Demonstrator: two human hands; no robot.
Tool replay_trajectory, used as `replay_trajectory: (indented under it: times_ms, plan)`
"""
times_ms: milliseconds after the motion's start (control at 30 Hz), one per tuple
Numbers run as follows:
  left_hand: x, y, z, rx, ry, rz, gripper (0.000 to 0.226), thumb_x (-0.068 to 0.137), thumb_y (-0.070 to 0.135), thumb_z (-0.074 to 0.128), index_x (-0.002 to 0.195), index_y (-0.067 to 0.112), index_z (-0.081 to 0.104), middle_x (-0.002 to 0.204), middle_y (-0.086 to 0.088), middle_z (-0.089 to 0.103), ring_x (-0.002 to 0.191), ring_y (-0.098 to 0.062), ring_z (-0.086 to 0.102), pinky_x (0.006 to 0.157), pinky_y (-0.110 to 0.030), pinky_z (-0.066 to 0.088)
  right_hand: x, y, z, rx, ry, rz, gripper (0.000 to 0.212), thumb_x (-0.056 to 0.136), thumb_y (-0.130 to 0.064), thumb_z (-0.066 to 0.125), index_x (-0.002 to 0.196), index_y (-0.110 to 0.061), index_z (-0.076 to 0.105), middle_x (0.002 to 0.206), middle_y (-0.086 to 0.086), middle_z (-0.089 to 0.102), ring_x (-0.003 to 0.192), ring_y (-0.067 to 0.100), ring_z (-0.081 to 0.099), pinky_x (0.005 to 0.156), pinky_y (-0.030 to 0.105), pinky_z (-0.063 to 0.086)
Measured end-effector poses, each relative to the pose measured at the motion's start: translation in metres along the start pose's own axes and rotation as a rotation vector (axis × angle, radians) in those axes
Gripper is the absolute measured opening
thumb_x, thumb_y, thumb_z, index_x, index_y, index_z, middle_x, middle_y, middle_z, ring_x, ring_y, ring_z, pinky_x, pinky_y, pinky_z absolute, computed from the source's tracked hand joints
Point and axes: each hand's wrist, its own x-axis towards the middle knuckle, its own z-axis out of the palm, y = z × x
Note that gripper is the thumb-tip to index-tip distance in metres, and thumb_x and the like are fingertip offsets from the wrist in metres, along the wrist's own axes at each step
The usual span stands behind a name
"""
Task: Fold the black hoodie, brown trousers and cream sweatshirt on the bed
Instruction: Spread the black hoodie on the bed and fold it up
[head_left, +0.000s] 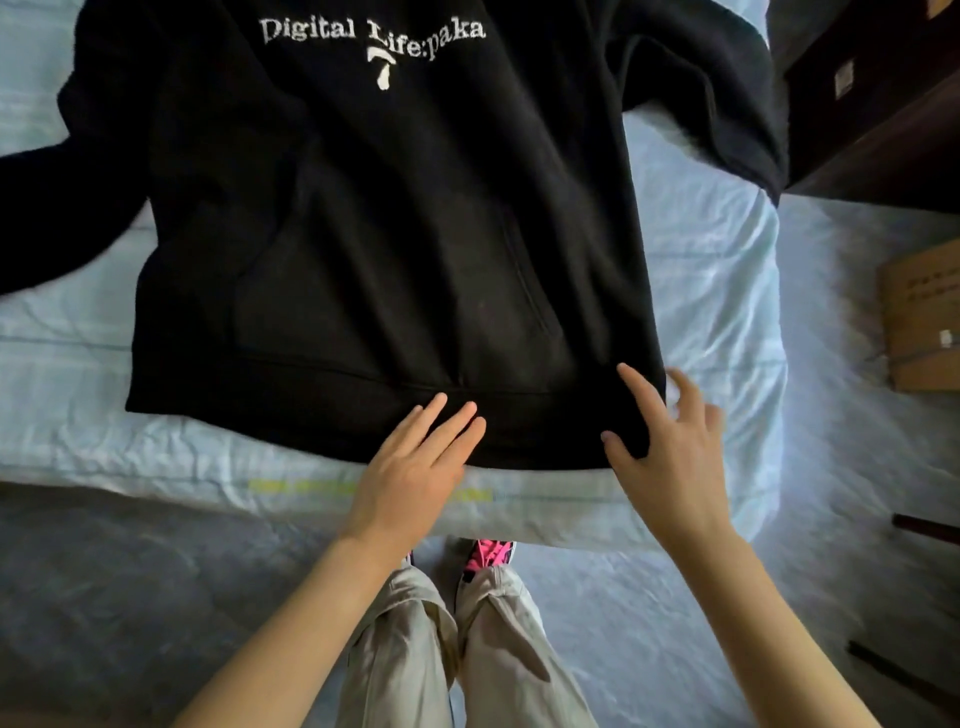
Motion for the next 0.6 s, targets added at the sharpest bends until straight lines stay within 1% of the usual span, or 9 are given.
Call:
replay_trajectory:
  times_ms: [33, 67, 100, 167, 267, 333, 400, 500, 600]
  plan:
    - [-0.001, -0.002, 0.001, -0.030, -0.001, -0.006, 0.041, 0.094, 0.021, 0.060, 0.134, 0.012, 0.061, 0.141, -0.007, 0.057, 0.133, -0.032, 0.051, 0.109, -0.049, 0.042, -0.001, -0.003, 0.001, -0.144, 0.103, -0.085, 0.066, 0.086, -0.024, 0.071, 0.148, -0.024, 0.049, 0.153, 0.019, 0.037, 0.133, 0.045, 0.038, 0.108, 0.049, 0.038]
    - [-0.003, -0.005, 0.000, -0.059, -0.003, -0.013, 0.043, 0.096, 0.028, 0.054, 0.137, 0.014, 0.058, 0.144, -0.005, 0.054, 0.137, -0.029, 0.046, 0.114, -0.049, 0.036, -0.003, -0.009, 0.005, -0.201, 0.175, -0.167, 0.063, 0.088, -0.029, 0.066, 0.148, -0.022, 0.048, 0.156, 0.021, 0.034, 0.138, 0.047, 0.033, 0.113, 0.054, 0.033]
    - [-0.004, -0.010, -0.002, -0.074, -0.018, -0.028, 0.048, 0.097, 0.036, 0.052, 0.141, 0.017, 0.053, 0.149, -0.003, 0.049, 0.141, -0.026, 0.040, 0.118, -0.048, 0.029, -0.005, -0.019, 0.011, -0.187, 0.194, -0.247, 0.061, 0.091, -0.032, 0.061, 0.150, -0.021, 0.047, 0.158, 0.019, 0.033, 0.144, 0.044, 0.028, 0.117, 0.055, 0.027]
    - [-0.002, -0.023, -0.003, -0.049, -0.075, -0.091, 0.061, 0.094, 0.050, 0.050, 0.148, 0.023, 0.043, 0.157, 0.003, 0.036, 0.149, -0.021, 0.025, 0.122, -0.050, 0.014, -0.003, -0.042, 0.031, -0.158, 0.105, -0.407, 0.060, 0.096, -0.038, 0.052, 0.153, -0.025, 0.041, 0.162, 0.010, 0.033, 0.151, 0.034, 0.023, 0.123, 0.052, 0.018]
    - [-0.007, -0.033, 0.004, -0.013, -0.187, -0.163, 0.072, 0.092, 0.062, 0.042, 0.153, 0.026, 0.032, 0.163, 0.004, 0.024, 0.152, -0.020, 0.013, 0.121, -0.053, 0.011, -0.002, -0.055, 0.063, -0.254, -0.109, -0.500, 0.059, 0.101, -0.046, 0.039, 0.157, -0.031, 0.031, 0.165, 0.001, 0.027, 0.154, 0.028, 0.020, 0.124, 0.049, 0.014]
    - [-0.014, -0.033, 0.008, -0.031, -0.216, -0.154, 0.073, 0.094, 0.063, 0.040, 0.155, 0.026, 0.027, 0.164, 0.004, 0.018, 0.153, -0.019, 0.010, 0.122, -0.052, 0.010, -0.004, -0.050, 0.071, -0.295, -0.165, -0.474, 0.058, 0.102, -0.049, 0.034, 0.157, -0.032, 0.029, 0.165, -0.001, 0.025, 0.154, 0.027, 0.020, 0.124, 0.050, 0.015]
    - [-0.016, -0.037, 0.008, -0.070, -0.208, -0.117, 0.072, 0.095, 0.062, 0.042, 0.156, 0.026, 0.026, 0.165, 0.004, 0.017, 0.153, -0.019, 0.008, 0.123, -0.050, 0.009, -0.005, -0.049, 0.070, -0.289, -0.151, -0.452, 0.059, 0.101, -0.050, 0.034, 0.157, -0.032, 0.030, 0.165, -0.001, 0.026, 0.154, 0.027, 0.020, 0.124, 0.050, 0.016]
    - [-0.025, -0.058, -0.008, -0.140, -0.175, -0.058, 0.067, 0.094, 0.055, 0.046, 0.154, 0.027, 0.031, 0.163, 0.004, 0.023, 0.152, -0.018, 0.013, 0.123, -0.046, 0.008, -0.011, -0.066, 0.065, -0.194, -0.125, -0.451, 0.063, 0.098, -0.048, 0.042, 0.156, -0.028, 0.034, 0.164, 0.001, 0.030, 0.153, 0.028, 0.021, 0.124, 0.049, 0.015]
    - [-0.049, -0.101, -0.032, -0.156, -0.120, -0.126, 0.063, 0.091, 0.042, 0.050, 0.151, 0.023, 0.038, 0.160, 0.003, 0.031, 0.151, -0.018, 0.019, 0.123, -0.046, 0.008, -0.020, -0.109, 0.073, -0.072, -0.105, -0.549, 0.061, 0.095, -0.037, 0.055, 0.152, -0.019, 0.043, 0.158, 0.003, 0.041, 0.152, 0.026, 0.027, 0.125, 0.044, 0.016]
